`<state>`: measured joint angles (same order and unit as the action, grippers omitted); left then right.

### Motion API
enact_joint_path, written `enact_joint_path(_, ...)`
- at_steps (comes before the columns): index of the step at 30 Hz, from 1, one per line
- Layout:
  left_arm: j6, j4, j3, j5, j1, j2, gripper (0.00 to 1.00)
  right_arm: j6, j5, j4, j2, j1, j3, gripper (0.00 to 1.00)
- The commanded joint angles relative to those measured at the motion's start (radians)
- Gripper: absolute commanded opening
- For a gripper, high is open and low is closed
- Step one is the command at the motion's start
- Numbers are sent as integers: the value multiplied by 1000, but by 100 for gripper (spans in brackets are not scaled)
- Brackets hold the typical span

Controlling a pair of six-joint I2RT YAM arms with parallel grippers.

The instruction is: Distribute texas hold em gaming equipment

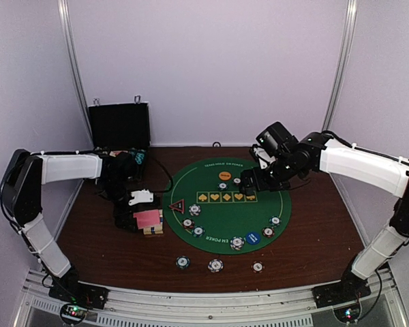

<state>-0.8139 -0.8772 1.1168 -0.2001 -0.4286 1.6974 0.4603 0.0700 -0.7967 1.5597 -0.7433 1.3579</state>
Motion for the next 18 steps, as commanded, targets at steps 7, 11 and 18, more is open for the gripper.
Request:
enact_joint_path(7, -14, 44, 24, 2, -7, 49, 98, 5, -17, -16, -22, -13, 14, 100)
enact_joint_path(11, -20, 46, 28, -2, -9, 64, 98, 5, -17, -15, -28, -13, 10, 100)
enact_joint_path(18, -29, 50, 38, 2, -9, 94, 98, 5, -14, -18, -39, -13, 2, 99)
